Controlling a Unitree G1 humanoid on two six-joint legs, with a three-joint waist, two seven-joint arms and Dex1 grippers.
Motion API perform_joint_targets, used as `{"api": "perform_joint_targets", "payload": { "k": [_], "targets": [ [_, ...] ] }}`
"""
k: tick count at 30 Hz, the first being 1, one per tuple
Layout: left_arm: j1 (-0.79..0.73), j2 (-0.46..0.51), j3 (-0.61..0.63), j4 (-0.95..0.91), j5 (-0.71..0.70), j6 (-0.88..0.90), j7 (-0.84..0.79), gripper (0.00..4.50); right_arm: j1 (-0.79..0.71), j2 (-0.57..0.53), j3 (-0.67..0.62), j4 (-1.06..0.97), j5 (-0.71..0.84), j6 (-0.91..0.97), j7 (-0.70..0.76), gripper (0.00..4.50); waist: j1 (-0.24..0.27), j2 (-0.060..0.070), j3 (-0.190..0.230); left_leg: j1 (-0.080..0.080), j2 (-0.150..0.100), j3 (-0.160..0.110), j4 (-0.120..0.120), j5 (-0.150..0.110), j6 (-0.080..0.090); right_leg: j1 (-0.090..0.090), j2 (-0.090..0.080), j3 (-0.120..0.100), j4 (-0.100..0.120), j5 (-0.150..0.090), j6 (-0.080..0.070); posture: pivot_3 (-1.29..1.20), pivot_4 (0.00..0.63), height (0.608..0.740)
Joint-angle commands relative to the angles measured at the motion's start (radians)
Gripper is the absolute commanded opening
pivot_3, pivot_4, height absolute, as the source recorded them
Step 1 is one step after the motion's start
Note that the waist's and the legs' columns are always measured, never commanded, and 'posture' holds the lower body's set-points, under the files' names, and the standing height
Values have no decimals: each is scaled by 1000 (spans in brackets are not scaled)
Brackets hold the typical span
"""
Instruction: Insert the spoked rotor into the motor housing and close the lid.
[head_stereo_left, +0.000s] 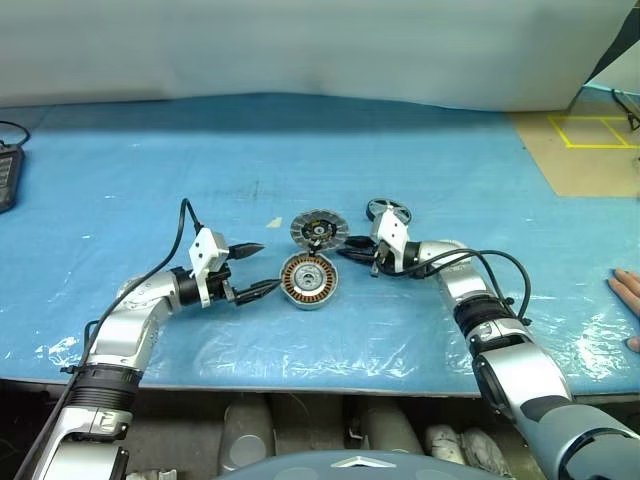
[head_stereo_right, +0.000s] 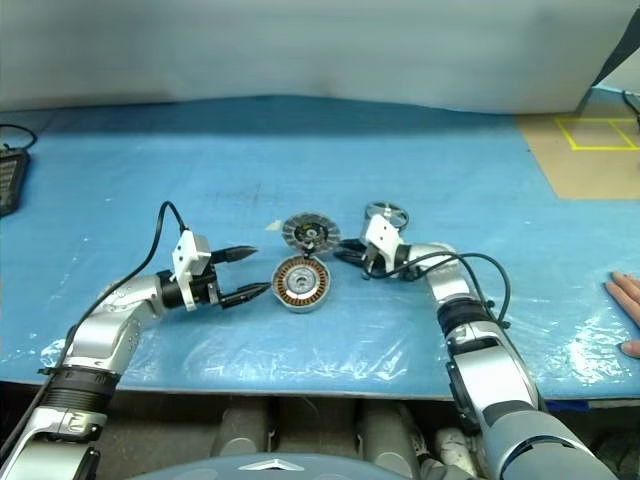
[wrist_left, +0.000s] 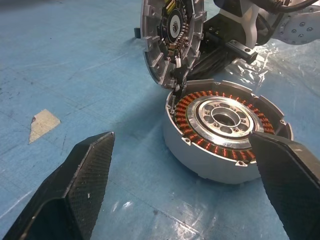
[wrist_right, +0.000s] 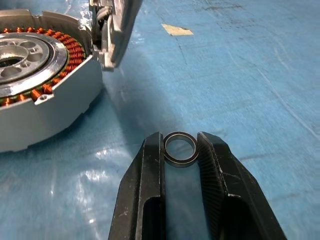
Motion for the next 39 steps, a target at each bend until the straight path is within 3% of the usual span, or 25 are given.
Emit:
{"api": "perform_joint_targets", "payload": {
  "k": [1,7,16,39],
  "targets": [
    [2,-5,8,-9,-9,-22,-4,4500,49,-33,-21,-102,45,65,55,532,1,0,0,0,0,0,0,0,0,0,0,0,0,0,0,0,150,740],
    [13,-8,11,-9,-14,-35,-16,4500,143,-103,-9,-360,121,241,182,532,-1,0,0,0,0,0,-1,0,1,0,1,0,-1,0,0,0,150,740],
    [50,-15,30,-29,-50,-125,-77,4500,159,-111,10,-605,194,415,234,532,0,0,0,1,0,0,-2,0,0,0,1,0,-3,0,0,0,150,740],
    [96,-22,6,7,1,-253,-72,4500,78,52,126,-468,142,352,235,532,-1,0,0,1,0,1,-4,0,-1,0,0,0,-3,0,0,0,150,740]
  ]
}}
